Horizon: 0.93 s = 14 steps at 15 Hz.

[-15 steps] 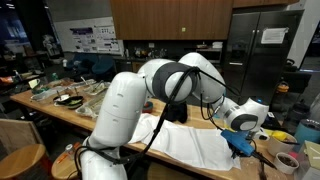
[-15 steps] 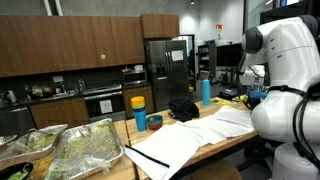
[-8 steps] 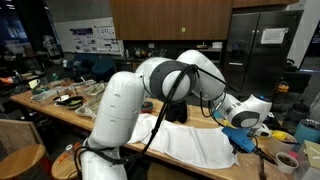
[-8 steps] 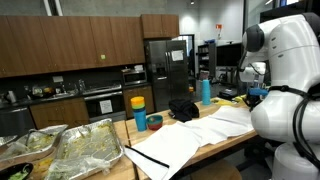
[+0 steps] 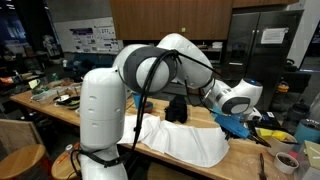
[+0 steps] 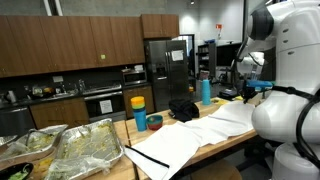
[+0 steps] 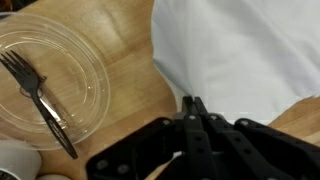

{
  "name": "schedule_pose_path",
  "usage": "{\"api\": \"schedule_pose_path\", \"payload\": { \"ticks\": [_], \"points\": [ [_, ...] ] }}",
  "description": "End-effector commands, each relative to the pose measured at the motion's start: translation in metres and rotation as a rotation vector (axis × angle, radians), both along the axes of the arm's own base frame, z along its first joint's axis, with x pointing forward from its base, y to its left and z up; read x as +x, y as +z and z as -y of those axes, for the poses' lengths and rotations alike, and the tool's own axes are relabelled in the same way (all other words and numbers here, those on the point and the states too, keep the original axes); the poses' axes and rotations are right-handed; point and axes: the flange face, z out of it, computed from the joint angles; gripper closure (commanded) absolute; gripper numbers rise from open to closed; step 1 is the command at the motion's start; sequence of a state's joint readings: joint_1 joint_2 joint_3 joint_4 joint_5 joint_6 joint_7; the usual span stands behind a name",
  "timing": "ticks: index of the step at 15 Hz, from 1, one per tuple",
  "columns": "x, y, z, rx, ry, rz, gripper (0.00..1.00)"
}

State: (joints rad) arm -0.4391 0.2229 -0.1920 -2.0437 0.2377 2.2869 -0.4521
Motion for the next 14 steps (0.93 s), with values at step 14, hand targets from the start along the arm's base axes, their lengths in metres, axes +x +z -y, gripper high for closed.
{"api": "schedule_pose_path", "payload": {
  "ticks": [14],
  "points": [
    [-0.076,0.104,-0.171,-0.084,0.436,0.12,1.0]
  ]
}}
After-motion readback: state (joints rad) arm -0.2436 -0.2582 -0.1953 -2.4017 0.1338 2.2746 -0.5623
